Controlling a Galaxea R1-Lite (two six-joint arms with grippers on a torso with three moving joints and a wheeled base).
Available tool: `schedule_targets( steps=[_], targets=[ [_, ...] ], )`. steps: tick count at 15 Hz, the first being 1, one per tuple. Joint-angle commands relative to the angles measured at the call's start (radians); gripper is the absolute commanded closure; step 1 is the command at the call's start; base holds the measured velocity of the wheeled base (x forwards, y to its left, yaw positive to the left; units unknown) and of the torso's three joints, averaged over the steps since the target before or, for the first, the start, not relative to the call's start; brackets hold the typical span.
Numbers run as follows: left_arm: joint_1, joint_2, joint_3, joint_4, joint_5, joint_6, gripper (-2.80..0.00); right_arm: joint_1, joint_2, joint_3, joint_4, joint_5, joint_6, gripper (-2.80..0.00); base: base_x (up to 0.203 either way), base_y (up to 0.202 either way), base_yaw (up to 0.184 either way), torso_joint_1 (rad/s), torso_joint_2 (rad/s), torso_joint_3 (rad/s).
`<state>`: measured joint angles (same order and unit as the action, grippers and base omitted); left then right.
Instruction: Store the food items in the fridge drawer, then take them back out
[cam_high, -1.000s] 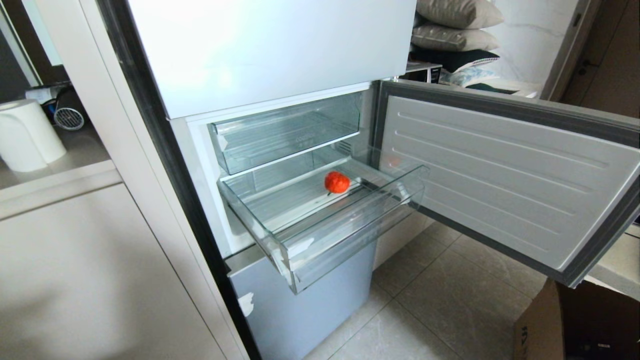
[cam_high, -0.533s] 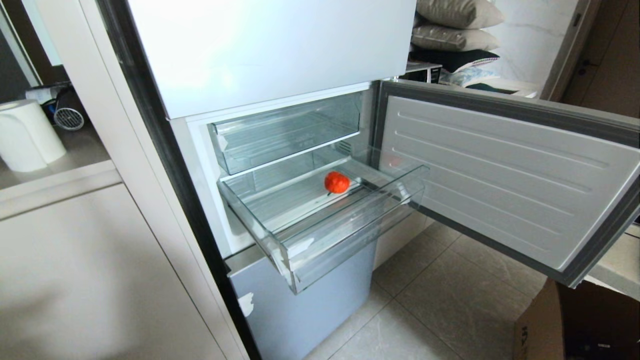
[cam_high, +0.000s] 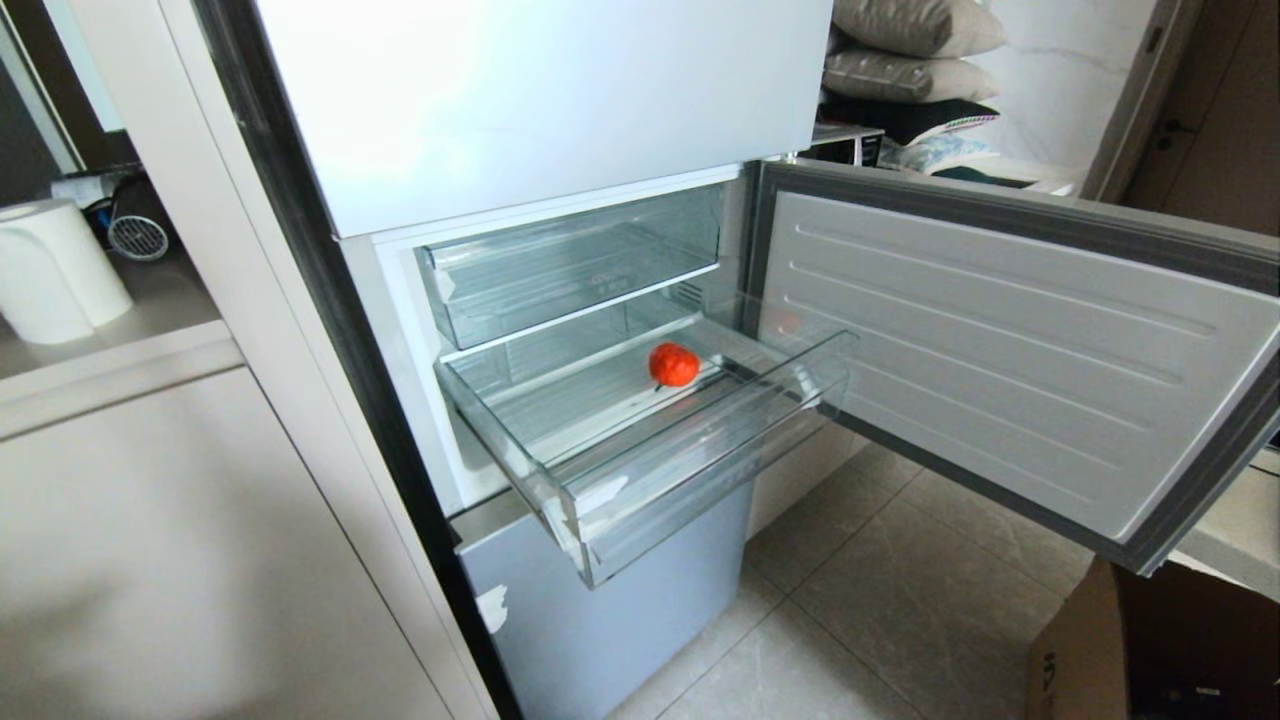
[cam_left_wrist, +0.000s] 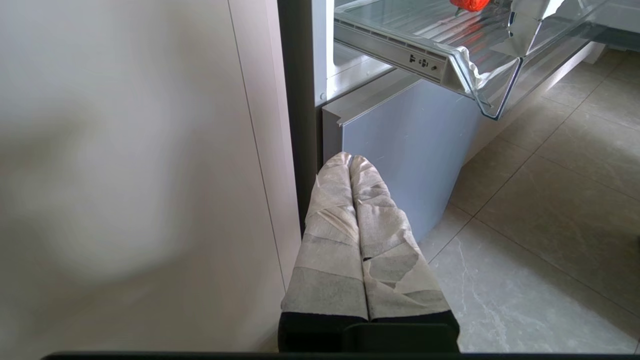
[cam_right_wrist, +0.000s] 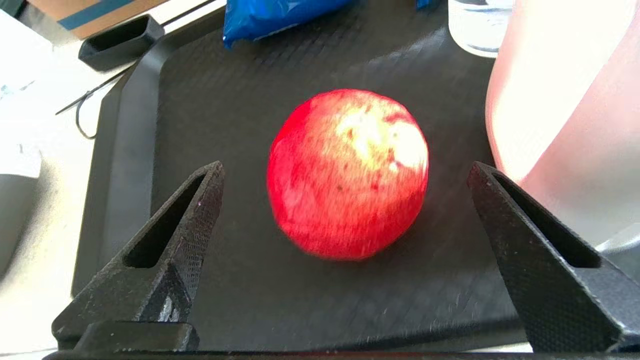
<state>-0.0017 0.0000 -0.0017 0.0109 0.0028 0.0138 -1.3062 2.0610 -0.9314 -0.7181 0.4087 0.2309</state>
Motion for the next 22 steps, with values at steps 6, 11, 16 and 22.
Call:
schedule_targets(
  steps=[6,11,16,22],
  targets=[
    [0.0,0.0,0.0,0.0,0.0,0.0,0.0,0.001,0.077,-0.068,-0.005,0.002,0.002,-2.8,0.0,0.0,0.0,0.0,0.0,0.0],
    [0.0,0.0,0.0,0.0,0.0,0.0,0.0,0.007,0.13,-0.123,-0.005,0.001,0.005,-2.8,0.0,0.0,0.0,0.0,0.0,0.0],
    [0.0,0.0,0.0,0.0,0.0,0.0,0.0,0.035,0.146,-0.133,-0.005,0.004,0.013,-2.8,0.0,0.0,0.0,0.0,0.0,0.0],
    [0.0,0.0,0.0,0.0,0.0,0.0,0.0,0.054,0.142,-0.132,-0.004,0.002,0.026,0.0,0.0,0.0,0.0,0.0,0.0,0.0]
  ],
)
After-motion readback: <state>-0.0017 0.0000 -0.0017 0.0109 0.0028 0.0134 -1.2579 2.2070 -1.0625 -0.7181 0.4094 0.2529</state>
